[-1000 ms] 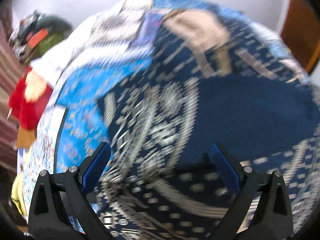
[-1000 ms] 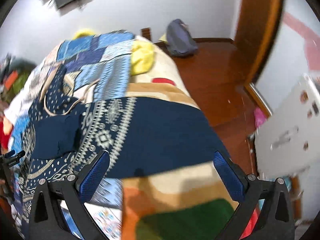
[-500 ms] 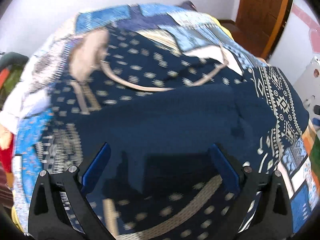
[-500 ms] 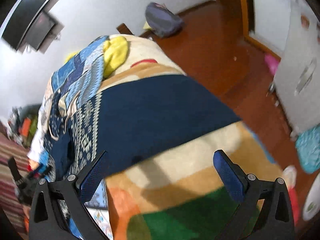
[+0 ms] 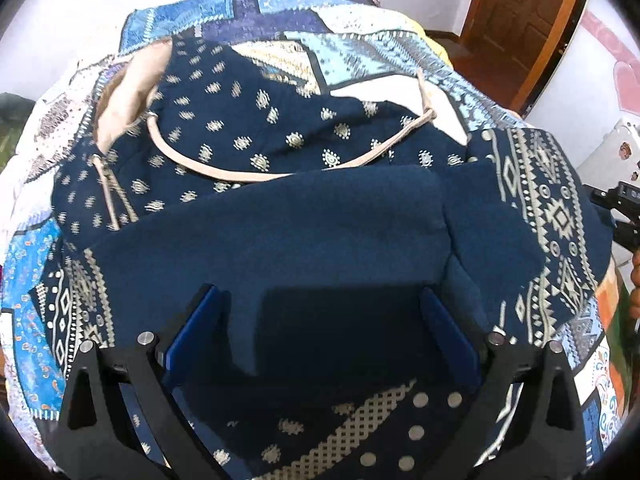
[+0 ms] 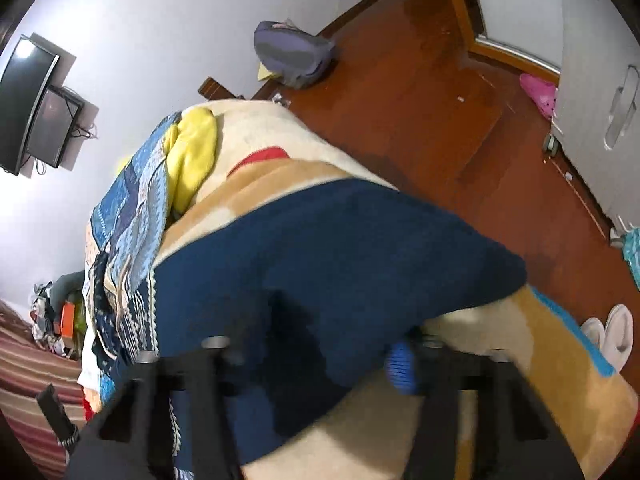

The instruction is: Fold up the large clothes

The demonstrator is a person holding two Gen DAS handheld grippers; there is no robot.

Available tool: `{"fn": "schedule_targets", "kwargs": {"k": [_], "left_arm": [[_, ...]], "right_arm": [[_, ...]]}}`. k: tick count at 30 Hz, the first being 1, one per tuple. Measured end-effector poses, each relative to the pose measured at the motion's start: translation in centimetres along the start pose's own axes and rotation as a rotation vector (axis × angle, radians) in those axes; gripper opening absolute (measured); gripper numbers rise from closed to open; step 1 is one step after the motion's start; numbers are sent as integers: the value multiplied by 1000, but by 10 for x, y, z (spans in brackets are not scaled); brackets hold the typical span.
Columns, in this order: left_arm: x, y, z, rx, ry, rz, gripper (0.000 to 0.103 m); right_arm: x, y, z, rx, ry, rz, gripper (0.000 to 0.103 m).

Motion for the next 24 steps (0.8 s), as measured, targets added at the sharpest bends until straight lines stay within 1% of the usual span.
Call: {"fn": "schedule_targets", "kwargs": {"k": [1, 2, 4, 7, 8, 11, 13, 15, 16, 18, 22, 24], "left_arm": [[-7, 1, 1, 1, -5, -13, 101], [-12, 2, 2, 2, -7, -24, 101], [-27, 3, 4, 3, -14, -54, 101], [-55, 5, 11, -1, -21, -117, 101], [-66, 5, 14, -1, -25, -140, 101], [-100, 8, 24, 5, -57, -218, 101], [-117, 9, 29, 11, -79, -264, 101], [-137, 13, 36, 18, -104, -316, 101], [-143, 13, 38, 19, -108, -328, 101], [-158, 20, 45, 22, -108, -353, 101], [-177, 37, 66, 6, -113, -387, 102], [-181, 46, 80, -11, -130, -390, 102]], "right_arm": [[-1, -2, 2, 4, -9, 0, 23], [-3, -4, 4, 4, -10, -4, 19], [-12, -6, 13, -9, 4, -23, 17], [-36, -8, 42, -72, -22, -78, 15], [-44, -8, 53, -100, -32, -96, 12], [-74, -5, 101, -199, -77, -152, 12], [-90, -1, 138, -251, -130, -171, 12], [-97, 7, 175, -301, -191, -162, 11], [-100, 12, 196, -329, -212, -159, 11], [-100, 25, 231, -383, -234, -149, 11], [-84, 69, 306, -499, -286, -82, 11], [-73, 92, 331, -549, -293, -55, 11]]}}
Point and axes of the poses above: each gripper's, at about its wrist camera, not at the fingertips, and x roughly the way its jaws point, z to its left, y to its underside, the point moved 4 cm from there along x, roughly the way its jaws point, and after that the axes turned 3 degrees about z, right-handed, at the moved point
